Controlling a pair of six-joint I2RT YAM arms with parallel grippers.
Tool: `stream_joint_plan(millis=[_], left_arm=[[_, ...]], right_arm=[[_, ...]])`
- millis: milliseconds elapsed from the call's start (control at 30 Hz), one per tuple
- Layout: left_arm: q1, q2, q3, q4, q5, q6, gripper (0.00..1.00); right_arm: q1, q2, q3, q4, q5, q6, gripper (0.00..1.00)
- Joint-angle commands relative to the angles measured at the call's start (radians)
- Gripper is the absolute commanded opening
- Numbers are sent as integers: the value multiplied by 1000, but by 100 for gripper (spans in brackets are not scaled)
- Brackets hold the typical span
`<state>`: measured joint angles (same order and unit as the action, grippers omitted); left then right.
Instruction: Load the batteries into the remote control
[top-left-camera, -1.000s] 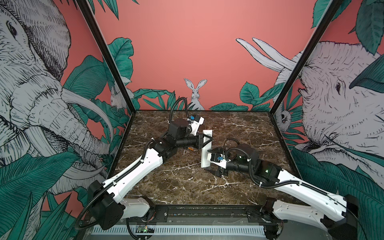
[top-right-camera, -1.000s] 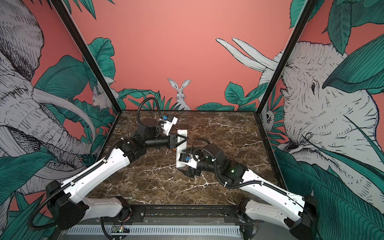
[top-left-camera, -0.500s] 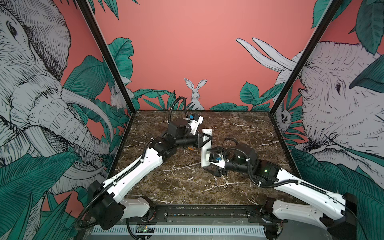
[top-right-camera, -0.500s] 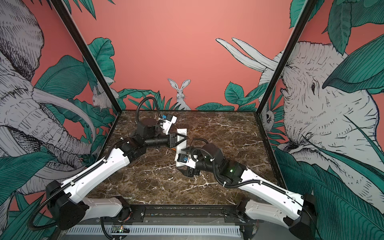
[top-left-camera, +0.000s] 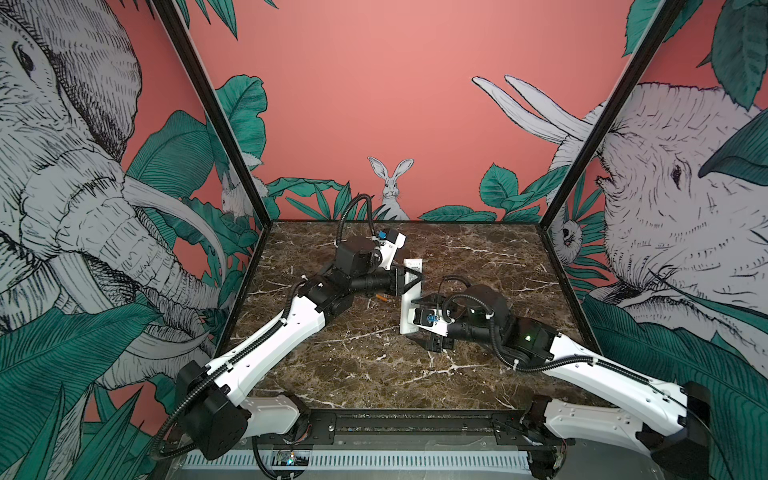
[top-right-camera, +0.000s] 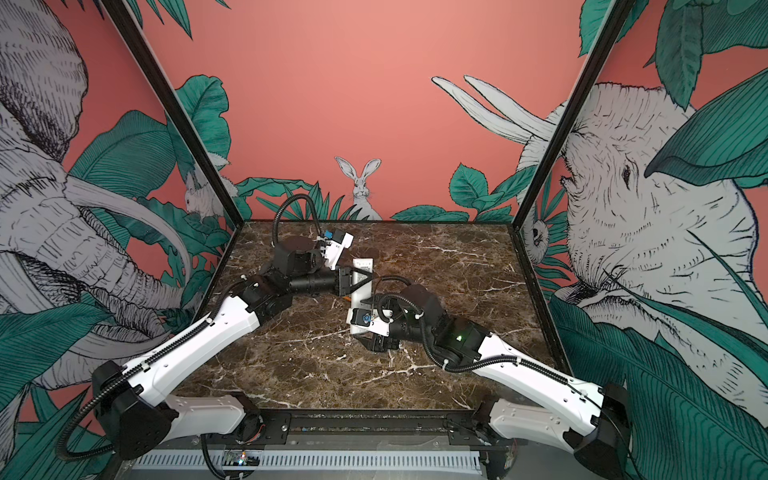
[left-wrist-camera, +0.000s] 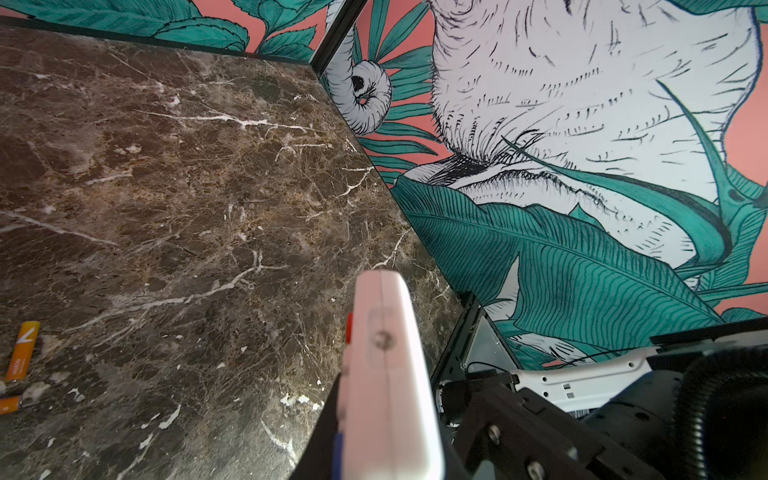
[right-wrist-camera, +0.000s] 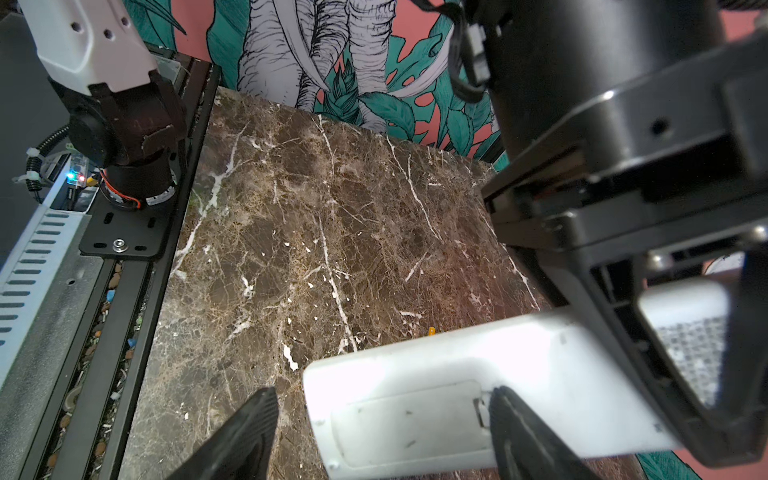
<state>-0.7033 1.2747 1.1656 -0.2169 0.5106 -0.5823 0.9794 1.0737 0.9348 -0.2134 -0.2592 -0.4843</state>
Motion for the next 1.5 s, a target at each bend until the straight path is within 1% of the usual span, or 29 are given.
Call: stream_joint_plan(millis=[0, 300, 700, 1133, 1467], left_arm=[[-15, -63, 14, 99, 65, -31, 0], [-15, -66, 17, 81, 29, -15, 0], [-15, -61, 21, 24, -16, 28, 0], [-15, -63, 19, -5, -37, 47, 0], [-15, -66, 11, -5, -38, 59, 0]], right_arm=[[19, 38, -6, -101, -50, -8, 74], [23, 35, -1, -126, -62, -5, 63], [29, 34, 12, -138, -86, 3, 53], [33, 31, 19, -154, -83, 1, 45], [33, 49, 30, -163, -79, 4, 44]])
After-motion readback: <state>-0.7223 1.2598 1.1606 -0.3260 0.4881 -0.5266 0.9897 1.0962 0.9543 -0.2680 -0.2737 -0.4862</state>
